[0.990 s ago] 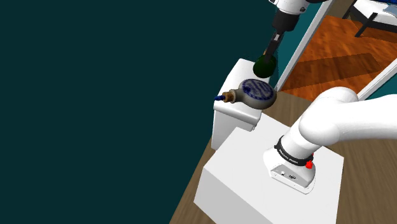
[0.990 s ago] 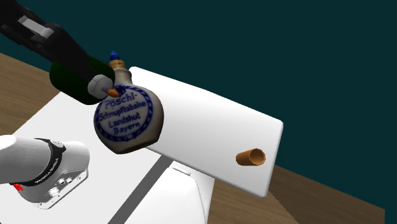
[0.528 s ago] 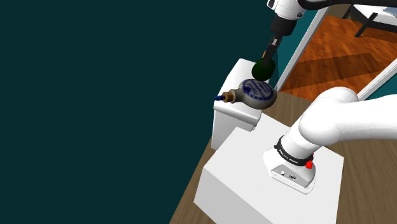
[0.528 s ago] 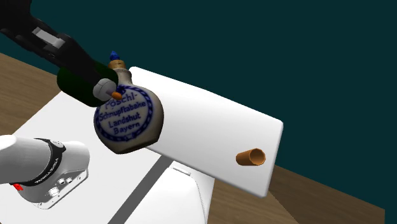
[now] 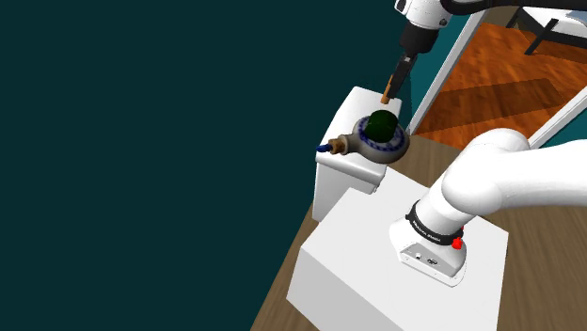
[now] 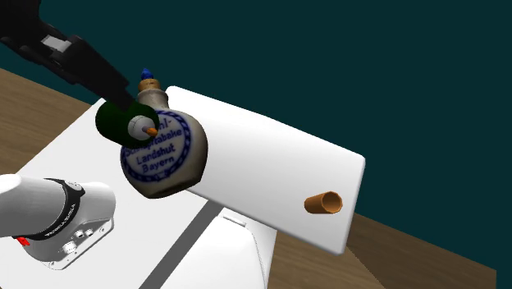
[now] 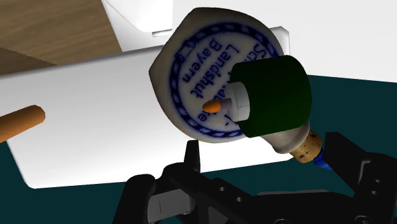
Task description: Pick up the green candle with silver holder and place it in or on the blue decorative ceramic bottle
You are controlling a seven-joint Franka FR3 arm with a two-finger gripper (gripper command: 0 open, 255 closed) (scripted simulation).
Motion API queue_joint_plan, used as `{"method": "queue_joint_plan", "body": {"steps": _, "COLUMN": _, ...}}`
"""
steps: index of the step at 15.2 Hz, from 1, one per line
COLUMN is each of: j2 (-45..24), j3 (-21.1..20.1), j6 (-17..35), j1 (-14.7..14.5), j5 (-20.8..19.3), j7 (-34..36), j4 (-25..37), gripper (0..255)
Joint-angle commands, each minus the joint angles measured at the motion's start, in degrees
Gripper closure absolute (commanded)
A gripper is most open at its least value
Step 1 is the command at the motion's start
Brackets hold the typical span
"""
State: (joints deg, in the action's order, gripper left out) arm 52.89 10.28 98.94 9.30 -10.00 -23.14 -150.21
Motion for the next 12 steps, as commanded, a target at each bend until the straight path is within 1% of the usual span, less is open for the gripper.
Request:
{"method": "queue_joint_plan", "body": {"steps": 1, "j2": -0.17, "j3": -0.3, "j6": -1.82, "j1": -0.14, "j5": 0.3, "j7": -0.05, "j4": 2.0, "gripper": 0}}
{"method": "queue_joint_plan", "body": {"steps": 4, "j2": -1.07, "j3": -1.05, "j6": -6.74, "j1": -0.5, "j5": 1.04, "j7": -0.19, "j4": 7.81, "gripper": 0}}
{"method": "queue_joint_plan", "body": {"steps": 12, "j2": -1.07, "j3": -1.05, "j6": -6.73, "j1": -0.49, "j5": 1.03, "j7": -0.19, "j4": 7.79, "gripper": 0}}
